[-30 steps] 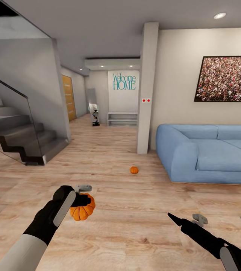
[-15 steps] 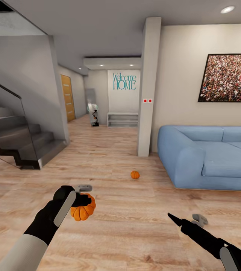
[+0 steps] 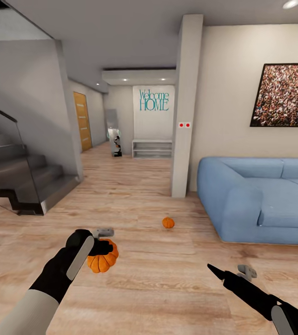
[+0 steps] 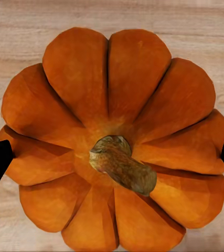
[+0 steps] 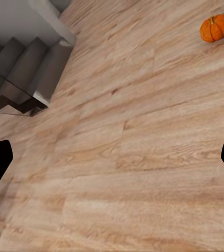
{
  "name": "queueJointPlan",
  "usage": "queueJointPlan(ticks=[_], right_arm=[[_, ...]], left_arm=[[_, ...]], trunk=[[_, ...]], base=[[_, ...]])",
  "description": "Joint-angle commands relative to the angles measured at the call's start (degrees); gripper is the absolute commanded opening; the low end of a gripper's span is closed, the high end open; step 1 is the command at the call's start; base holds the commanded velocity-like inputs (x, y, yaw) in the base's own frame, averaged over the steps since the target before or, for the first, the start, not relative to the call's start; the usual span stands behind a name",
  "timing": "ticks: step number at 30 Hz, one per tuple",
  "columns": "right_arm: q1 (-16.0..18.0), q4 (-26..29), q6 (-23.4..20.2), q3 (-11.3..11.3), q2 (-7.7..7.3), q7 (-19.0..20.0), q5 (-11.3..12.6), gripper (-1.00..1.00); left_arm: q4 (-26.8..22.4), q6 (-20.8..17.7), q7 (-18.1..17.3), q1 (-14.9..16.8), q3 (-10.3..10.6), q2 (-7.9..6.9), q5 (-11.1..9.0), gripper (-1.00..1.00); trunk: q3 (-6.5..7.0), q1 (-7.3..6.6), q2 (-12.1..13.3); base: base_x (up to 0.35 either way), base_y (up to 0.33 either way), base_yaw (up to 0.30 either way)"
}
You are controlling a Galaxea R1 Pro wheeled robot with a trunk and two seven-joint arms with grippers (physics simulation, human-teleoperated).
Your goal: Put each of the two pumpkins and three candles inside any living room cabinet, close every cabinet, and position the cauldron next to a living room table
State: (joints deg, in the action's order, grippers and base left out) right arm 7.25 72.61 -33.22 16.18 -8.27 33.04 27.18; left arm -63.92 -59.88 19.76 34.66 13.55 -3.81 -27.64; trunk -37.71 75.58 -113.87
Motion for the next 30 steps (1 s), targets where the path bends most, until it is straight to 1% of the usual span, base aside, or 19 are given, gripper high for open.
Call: queueJointPlan(ticks=[1,10,17,30], right_arm=[[0.0,0.0,-0.4,0.1,0.01,0.0,0.3,1.0],[0.1,-0.6,-0.4,0.1,0.01,0.0,0.3,1.0],[0.2,-2.4,1.4,0.0,0.01,-0.1,0.3,1.0],[0.3,-3.0,1.7,0.0,0.01,-0.2,0.3,1.0]], left_arm=[[-0.1,-0.1,0.6,0.1,0.2,-0.06,-0.4,-1.0],[-0.1,-0.1,0.6,0.1,0.2,-0.06,-0.4,-1.0],[-0.1,-0.1,0.6,0.1,0.2,-0.06,-0.4,-1.0],[-0.1,-0.1,0.6,0.1,0.2,-0.06,-0.4,-1.0]], trunk=[[-0.06,0.03,0.0],[-0.06,0.03,0.0],[-0.06,0.03,0.0],[-0.06,0.03,0.0]], base=[[0.337,0.0,0.0],[0.337,0.0,0.0],[0.337,0.0,0.0],[0.337,0.0,0.0]])
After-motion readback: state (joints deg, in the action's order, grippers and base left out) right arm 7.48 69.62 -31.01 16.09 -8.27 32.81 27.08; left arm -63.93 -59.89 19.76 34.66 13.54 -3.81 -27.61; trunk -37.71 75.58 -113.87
